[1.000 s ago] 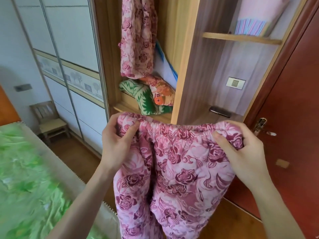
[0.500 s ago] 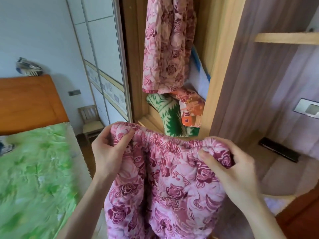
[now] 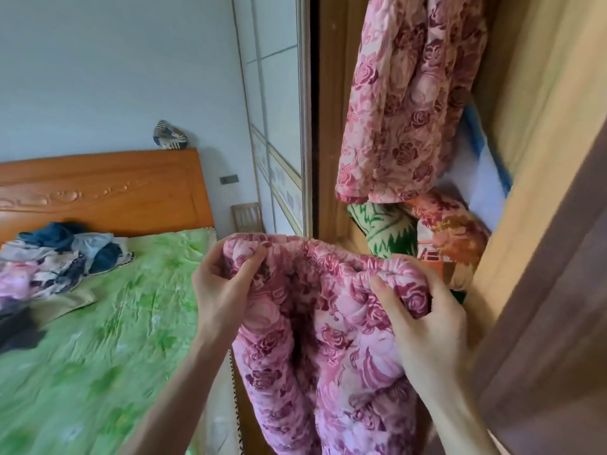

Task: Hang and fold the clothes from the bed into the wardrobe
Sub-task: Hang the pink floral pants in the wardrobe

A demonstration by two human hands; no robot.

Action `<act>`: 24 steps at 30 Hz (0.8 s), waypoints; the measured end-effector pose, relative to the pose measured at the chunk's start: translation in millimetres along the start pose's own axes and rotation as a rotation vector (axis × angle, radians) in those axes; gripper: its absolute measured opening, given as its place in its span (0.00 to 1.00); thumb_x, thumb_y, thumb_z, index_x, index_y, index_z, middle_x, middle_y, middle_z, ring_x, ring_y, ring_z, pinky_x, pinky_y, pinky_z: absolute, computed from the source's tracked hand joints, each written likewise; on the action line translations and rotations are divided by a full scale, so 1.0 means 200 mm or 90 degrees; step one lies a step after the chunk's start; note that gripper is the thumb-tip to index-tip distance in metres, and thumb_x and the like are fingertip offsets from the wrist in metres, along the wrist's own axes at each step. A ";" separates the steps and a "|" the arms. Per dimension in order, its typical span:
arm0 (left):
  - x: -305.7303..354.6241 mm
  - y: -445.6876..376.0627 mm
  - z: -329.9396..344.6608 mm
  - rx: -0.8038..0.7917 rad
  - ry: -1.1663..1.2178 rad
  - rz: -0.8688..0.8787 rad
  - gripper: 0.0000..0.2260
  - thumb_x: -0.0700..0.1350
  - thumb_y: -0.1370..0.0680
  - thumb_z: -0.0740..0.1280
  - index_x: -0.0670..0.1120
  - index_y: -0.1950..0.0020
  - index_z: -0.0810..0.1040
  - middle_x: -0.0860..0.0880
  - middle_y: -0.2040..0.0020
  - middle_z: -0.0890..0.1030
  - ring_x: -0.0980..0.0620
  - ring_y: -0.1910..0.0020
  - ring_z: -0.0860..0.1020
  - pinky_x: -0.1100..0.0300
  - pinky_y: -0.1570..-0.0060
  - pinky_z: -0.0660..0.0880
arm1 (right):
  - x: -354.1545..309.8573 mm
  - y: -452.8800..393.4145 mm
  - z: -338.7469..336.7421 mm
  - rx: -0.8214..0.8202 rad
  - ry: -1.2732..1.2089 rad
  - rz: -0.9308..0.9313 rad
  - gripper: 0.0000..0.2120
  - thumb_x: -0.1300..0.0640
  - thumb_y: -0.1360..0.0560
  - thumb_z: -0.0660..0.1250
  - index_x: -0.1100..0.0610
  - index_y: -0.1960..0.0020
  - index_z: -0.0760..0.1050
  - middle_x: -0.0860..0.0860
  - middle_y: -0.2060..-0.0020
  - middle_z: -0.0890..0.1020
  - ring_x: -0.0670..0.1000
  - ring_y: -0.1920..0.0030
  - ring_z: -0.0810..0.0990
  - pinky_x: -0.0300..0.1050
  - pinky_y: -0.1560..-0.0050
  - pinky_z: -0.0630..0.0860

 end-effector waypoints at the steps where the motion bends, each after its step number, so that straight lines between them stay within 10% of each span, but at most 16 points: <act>1: -0.01 -0.03 0.00 0.003 -0.003 0.001 0.06 0.44 0.24 0.79 0.47 0.49 0.86 0.45 0.54 0.88 0.39 0.51 0.86 0.41 0.49 0.85 | 0.02 -0.04 0.02 0.003 0.003 -0.001 0.14 0.47 0.27 0.76 0.46 0.42 0.81 0.36 0.49 0.85 0.37 0.44 0.82 0.29 0.43 0.74; 6: -0.05 -0.22 0.06 0.001 0.013 0.022 0.10 0.48 0.25 0.79 0.48 0.46 0.85 0.44 0.52 0.87 0.41 0.50 0.86 0.37 0.47 0.83 | 0.08 -0.22 0.10 -0.029 -0.008 -0.006 0.14 0.50 0.23 0.75 0.52 0.40 0.80 0.43 0.46 0.85 0.43 0.41 0.83 0.45 0.38 0.79; 15: -0.26 -0.74 0.30 -0.186 0.081 0.021 0.13 0.48 0.29 0.80 0.46 0.47 0.86 0.41 0.51 0.87 0.36 0.48 0.86 0.39 0.45 0.83 | 0.19 -0.52 0.28 0.103 0.050 -0.013 0.13 0.50 0.26 0.76 0.51 0.43 0.81 0.29 0.51 0.83 0.32 0.47 0.81 0.23 0.47 0.73; 20: -0.31 -1.08 0.45 -0.298 0.088 0.037 0.14 0.46 0.30 0.79 0.44 0.46 0.86 0.47 0.53 0.88 0.48 0.52 0.87 0.62 0.54 0.82 | 0.21 -0.74 0.37 0.187 0.113 -0.015 0.16 0.44 0.29 0.75 0.47 0.42 0.83 0.39 0.47 0.86 0.41 0.40 0.82 0.40 0.36 0.76; 24: -0.33 -1.29 0.56 -0.394 0.109 0.037 0.12 0.44 0.28 0.78 0.44 0.46 0.86 0.46 0.52 0.89 0.47 0.52 0.88 0.58 0.53 0.83 | 0.16 -0.87 0.41 0.243 0.153 -0.024 0.14 0.44 0.28 0.74 0.43 0.42 0.83 0.41 0.47 0.87 0.44 0.42 0.84 0.51 0.37 0.78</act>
Point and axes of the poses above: each hand's wrist, its own y-axis away from the middle knuckle, its own z-axis out of the palm, x = y × z, the point moved 2 cm from there along -y, towards the middle knuckle
